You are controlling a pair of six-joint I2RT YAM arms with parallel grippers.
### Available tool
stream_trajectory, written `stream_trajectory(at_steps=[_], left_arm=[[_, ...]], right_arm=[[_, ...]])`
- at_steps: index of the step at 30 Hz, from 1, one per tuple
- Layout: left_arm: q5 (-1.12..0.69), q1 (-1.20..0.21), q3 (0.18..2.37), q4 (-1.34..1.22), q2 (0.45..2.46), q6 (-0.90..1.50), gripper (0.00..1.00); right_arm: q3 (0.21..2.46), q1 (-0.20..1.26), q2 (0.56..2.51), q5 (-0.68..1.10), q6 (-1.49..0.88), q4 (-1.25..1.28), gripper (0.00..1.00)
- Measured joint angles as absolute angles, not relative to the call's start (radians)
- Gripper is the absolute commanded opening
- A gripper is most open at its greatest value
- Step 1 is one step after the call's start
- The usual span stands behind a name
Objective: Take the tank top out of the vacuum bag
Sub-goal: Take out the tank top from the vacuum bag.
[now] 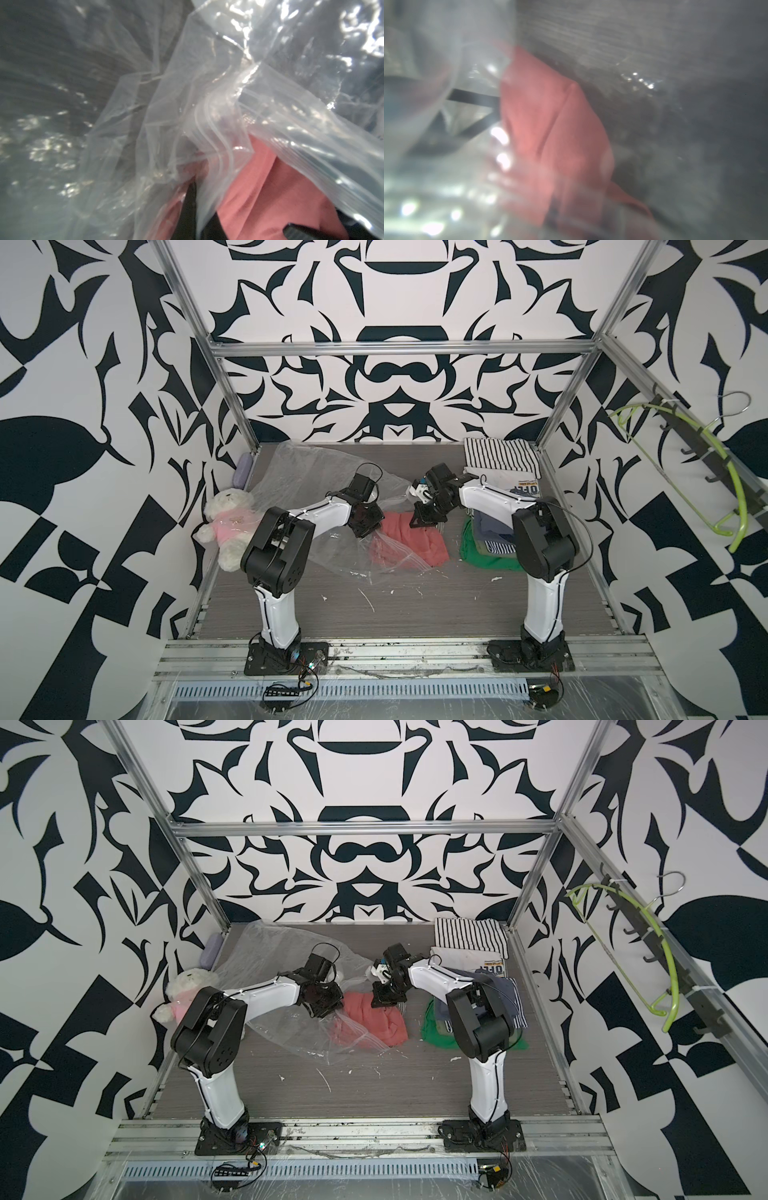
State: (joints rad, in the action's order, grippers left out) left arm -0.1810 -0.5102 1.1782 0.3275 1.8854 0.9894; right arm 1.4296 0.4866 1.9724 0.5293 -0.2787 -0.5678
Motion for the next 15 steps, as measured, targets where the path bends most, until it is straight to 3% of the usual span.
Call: stream_trajectory(at_steps=[1,5,6,9,15], left_arm=[[-0.182,-0.512,1.178,0.324,1.894,0.993,0.0],[-0.203,-0.513,1.178,0.294,1.917,1.0,0.0],[-0.209,-0.513,1.178,0.284,1.921,1.002,0.0],[-0.226,-0.513,1.178,0.257,1.93,1.006,0.0],[-0.249,-0.516,1.178,0.224,1.941,1.009,0.0]], right_arm=[[1.422,0.487,1.965,0.537,-0.288,-0.558,0.13],[1.401,0.487,1.949,0.539,-0.328,-0.528,0.78],[1.399,0.487,1.949,0.529,-0.335,-0.525,0.85],[1.395,0.486,1.949,0.469,-0.343,-0.531,0.95],[1.388,0.479,1.949,0.334,-0.342,-0.583,0.99]])
